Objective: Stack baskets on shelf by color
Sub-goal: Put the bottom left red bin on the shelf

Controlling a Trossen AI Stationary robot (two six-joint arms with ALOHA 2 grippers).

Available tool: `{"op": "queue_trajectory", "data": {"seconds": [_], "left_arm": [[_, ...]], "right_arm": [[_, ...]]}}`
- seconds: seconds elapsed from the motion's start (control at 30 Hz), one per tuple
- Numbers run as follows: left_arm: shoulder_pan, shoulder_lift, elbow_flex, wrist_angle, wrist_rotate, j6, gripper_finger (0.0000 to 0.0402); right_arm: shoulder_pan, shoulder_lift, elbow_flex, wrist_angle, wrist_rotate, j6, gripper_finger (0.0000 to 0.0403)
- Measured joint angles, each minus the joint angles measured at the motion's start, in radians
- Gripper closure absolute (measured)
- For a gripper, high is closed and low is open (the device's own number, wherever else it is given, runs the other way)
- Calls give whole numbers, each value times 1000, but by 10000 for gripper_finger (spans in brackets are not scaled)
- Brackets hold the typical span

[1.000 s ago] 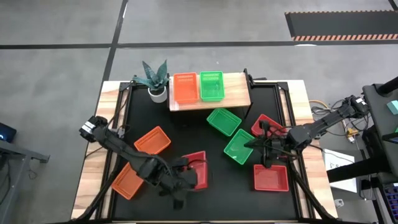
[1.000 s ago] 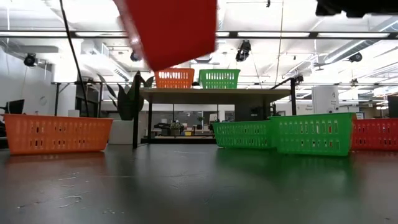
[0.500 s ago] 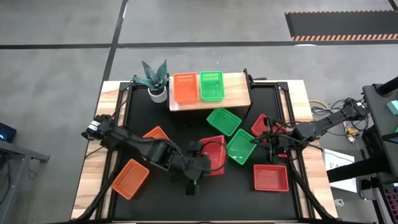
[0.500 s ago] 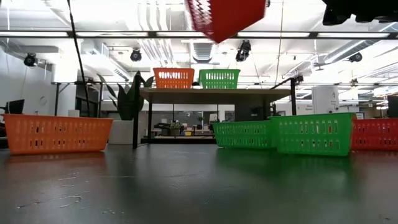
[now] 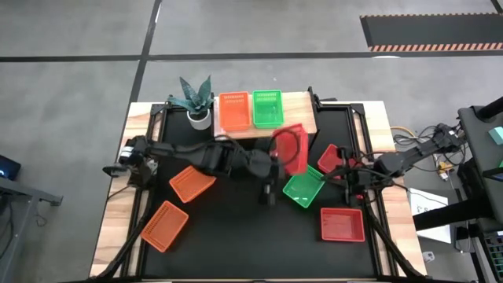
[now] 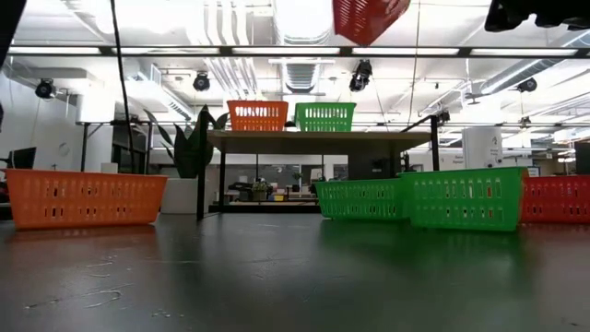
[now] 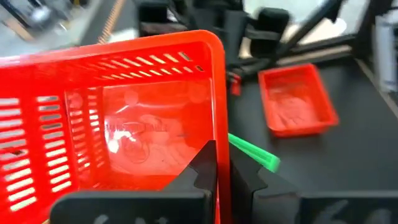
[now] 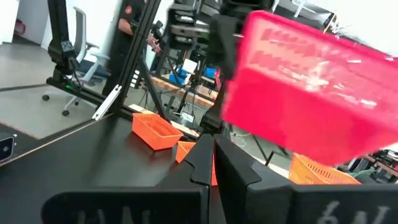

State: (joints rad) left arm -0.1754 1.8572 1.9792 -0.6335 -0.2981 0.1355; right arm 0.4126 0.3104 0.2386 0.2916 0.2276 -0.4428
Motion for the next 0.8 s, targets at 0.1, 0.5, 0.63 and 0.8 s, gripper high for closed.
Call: {"op": "queue_trajectory", "data": {"seconds": [0.1, 0.5, 0.63, 0.8], "left_arm": [[62, 10, -1, 72, 1, 62, 401], [254, 157, -1, 321, 13, 186, 401], [291, 205, -1, 337, 13, 186, 401], [315, 235, -1, 337, 15, 185, 401]], "right_arm": [[0, -26, 0, -17, 0, -5, 394], [0, -83, 2, -49, 0, -59, 394], [0, -91, 2, -54, 0, -74, 394], [0, -94, 2, -54, 0, -82, 394]]}}
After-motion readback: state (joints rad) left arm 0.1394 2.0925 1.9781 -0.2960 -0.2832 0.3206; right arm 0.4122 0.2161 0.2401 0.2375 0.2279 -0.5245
